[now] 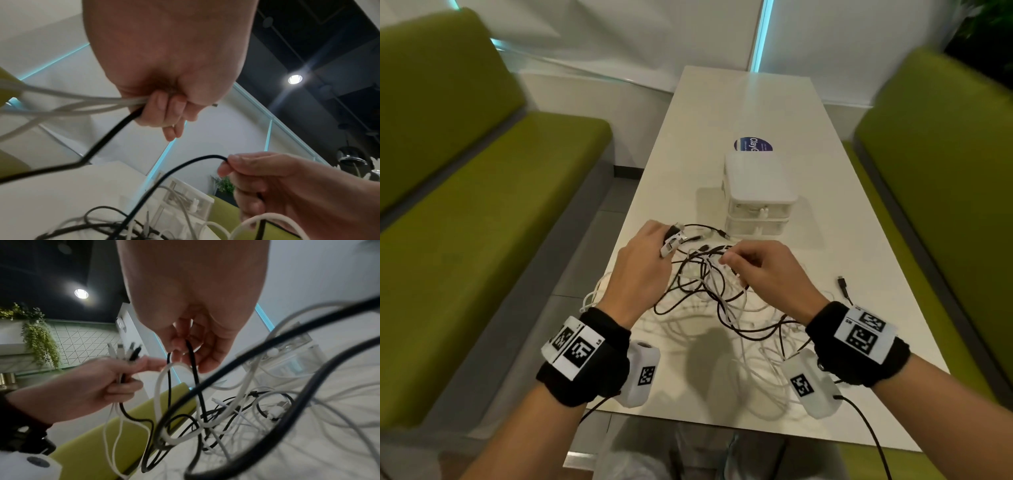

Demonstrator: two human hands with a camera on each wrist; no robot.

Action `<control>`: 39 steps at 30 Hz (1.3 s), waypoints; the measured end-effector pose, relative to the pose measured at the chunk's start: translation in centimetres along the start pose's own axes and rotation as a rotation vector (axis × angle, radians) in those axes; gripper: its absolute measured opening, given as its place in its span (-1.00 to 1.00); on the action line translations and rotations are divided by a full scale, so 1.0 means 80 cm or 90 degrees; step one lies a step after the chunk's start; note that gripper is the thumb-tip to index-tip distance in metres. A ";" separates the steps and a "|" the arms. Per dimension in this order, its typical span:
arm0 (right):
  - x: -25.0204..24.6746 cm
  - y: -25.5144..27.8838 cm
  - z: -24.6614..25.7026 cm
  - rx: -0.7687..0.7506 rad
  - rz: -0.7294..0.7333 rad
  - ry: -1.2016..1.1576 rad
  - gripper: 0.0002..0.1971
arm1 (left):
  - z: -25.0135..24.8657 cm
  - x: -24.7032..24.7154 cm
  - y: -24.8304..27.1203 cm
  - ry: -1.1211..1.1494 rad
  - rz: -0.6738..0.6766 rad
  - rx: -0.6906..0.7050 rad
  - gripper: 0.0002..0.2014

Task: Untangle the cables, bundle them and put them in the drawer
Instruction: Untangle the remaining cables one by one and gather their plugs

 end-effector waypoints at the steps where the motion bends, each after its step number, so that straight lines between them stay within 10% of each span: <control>1: 0.002 0.000 -0.002 0.003 0.005 0.013 -0.82 | -0.010 -0.001 0.002 0.028 -0.008 0.033 -0.74; 8: 0.012 0.005 0.002 -0.022 0.008 -0.018 -0.76 | -0.046 0.052 0.018 -0.071 0.168 0.117 -0.61; 16: 0.035 0.023 -0.019 0.071 0.141 -0.116 -0.80 | -0.052 0.045 0.012 -0.166 0.103 0.159 -0.75; 21: 0.037 0.014 -0.002 0.039 0.195 -0.017 -0.78 | -0.035 -0.008 0.002 0.180 -0.070 0.084 -0.74; 30: 0.026 0.000 0.005 -0.070 0.127 0.139 -0.66 | -0.012 -0.034 0.004 0.423 -0.120 -0.016 -0.67; 35: -0.004 -0.002 0.012 -0.065 0.048 0.066 -0.58 | 0.013 -0.038 0.000 0.308 -0.124 -0.023 -0.66; 39: -0.010 0.004 0.006 -0.039 0.066 0.036 -0.54 | 0.053 0.004 -0.009 0.000 0.087 -0.117 -0.66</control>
Point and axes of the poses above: each hand's wrist, its own y-axis away from the middle knuckle, its own x-axis out of the palm, z = x × y, the point moved 7 cm from there along -y, towards the middle knuckle, and after that the axes turned 5 degrees about -x, right-handed, at the moved point
